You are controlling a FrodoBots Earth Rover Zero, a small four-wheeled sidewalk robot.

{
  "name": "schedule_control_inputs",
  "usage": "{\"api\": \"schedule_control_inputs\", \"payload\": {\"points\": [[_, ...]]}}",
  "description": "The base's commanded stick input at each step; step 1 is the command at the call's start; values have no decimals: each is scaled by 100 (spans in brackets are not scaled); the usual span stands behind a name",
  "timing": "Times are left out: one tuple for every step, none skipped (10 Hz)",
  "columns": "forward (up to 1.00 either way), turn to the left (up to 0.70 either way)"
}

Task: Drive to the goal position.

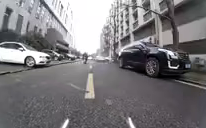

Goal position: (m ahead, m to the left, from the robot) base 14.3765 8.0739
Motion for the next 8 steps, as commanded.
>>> {"api": "schedule_control_inputs", "payload": {"points": [[70,-14],[70,-14],[70,-14],[70,-14],[70,-14],[70,-14],[70,-14],[70,-14]]}}
